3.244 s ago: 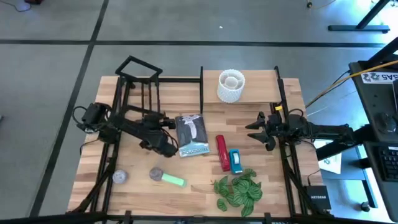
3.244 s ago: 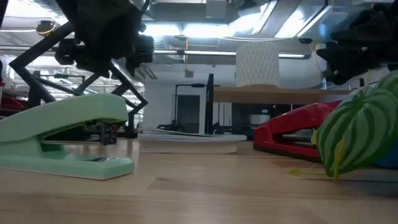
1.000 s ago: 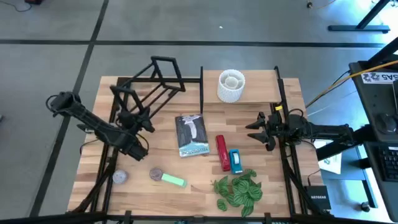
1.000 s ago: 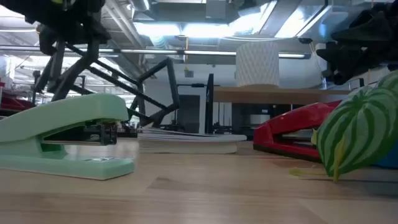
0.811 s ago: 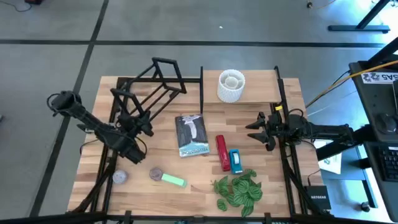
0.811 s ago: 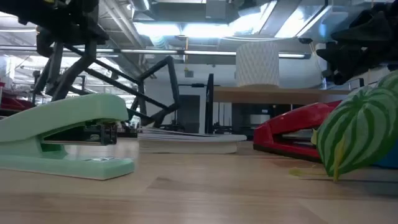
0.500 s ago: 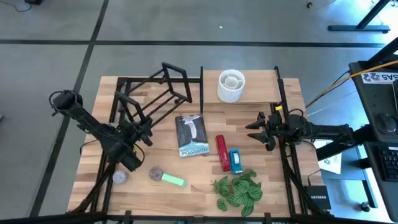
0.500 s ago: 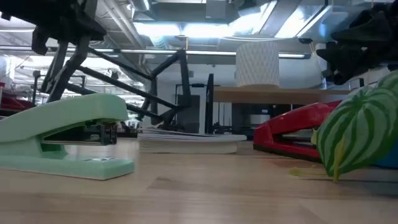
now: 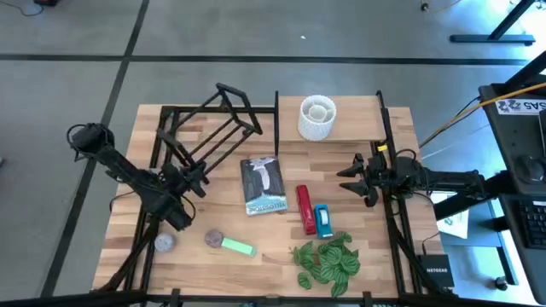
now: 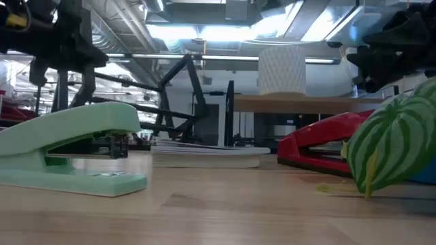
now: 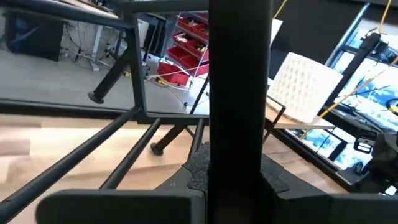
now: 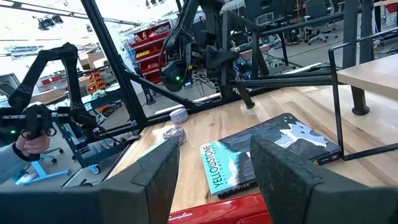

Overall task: Stock shelves
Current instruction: Adjust the black bookshelf

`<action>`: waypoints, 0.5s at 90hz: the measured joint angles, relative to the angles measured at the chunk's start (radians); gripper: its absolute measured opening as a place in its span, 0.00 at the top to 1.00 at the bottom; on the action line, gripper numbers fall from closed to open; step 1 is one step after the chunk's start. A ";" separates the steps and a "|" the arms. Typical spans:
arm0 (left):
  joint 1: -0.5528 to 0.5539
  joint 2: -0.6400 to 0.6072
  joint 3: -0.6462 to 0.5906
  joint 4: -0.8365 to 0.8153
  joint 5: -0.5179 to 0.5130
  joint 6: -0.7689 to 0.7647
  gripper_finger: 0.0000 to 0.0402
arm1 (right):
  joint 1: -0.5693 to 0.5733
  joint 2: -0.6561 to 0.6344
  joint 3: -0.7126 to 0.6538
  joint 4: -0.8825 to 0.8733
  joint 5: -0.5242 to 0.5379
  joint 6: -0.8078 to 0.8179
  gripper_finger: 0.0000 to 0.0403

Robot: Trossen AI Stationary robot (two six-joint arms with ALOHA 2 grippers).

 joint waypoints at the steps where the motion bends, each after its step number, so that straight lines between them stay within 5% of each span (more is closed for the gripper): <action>1: 0.001 0.000 -0.001 0.002 0.000 -0.001 0.91 | 0.000 0.000 0.000 0.000 0.000 0.000 0.55; 26: 0.035 -0.035 -0.002 0.017 0.011 0.003 0.91 | 0.000 0.000 0.000 0.000 0.000 0.000 0.55; 45: 0.114 -0.079 -0.001 -0.003 0.159 0.015 0.82 | 0.000 0.000 0.000 0.001 0.000 0.000 0.55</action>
